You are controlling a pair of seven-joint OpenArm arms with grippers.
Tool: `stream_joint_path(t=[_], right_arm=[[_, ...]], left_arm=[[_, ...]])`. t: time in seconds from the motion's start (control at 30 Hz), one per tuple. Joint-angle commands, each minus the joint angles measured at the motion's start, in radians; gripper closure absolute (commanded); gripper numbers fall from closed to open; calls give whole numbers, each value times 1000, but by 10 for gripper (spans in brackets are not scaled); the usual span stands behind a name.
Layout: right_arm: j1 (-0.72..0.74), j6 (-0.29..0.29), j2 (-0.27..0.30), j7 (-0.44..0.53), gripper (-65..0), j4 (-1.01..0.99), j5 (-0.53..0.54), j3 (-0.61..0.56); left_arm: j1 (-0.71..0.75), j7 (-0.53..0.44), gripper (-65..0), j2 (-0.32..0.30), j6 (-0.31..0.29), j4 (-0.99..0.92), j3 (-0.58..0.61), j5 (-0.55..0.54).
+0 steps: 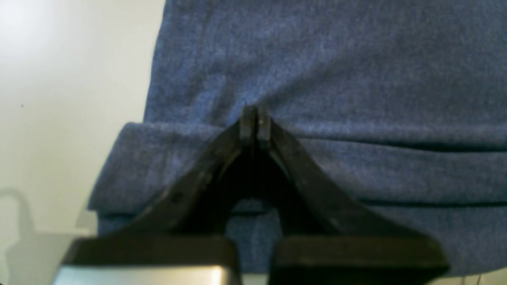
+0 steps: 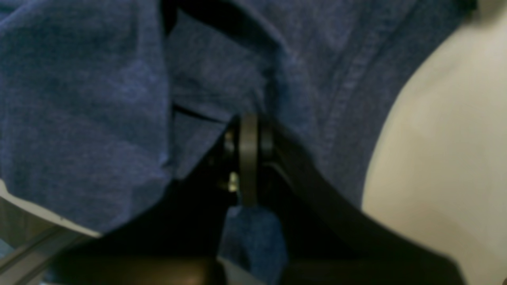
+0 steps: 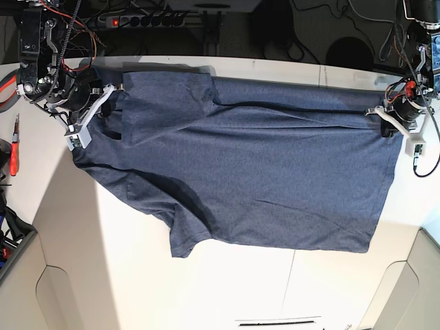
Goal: Layout the t-shirt on the table in an organized manner, then fold the t-shirt properly
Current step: 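Pull the held shoulder edge taut and drag it toward the robot, then release the shirt with the right gripper and regrasp the sleeve area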
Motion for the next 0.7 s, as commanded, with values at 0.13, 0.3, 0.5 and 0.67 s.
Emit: stream_joint_path(t=[0.13,0.3,0.5,0.67], right_arm=[[8,-8,11,-33,0,60,-27,5],[42,-8,11,-34,0,122,-27,5],[112,-8,11,-32,-145,136,-27,5],[187,-17,10,9,-200,136,-28,5]], left_arm=[[25,100,0,7,0,70,8,45],[24,92,0,8,1,223,7,46],[1,88,-2,8,64,336,7,98],[-54,88,-151,8,72,338,8,122]])
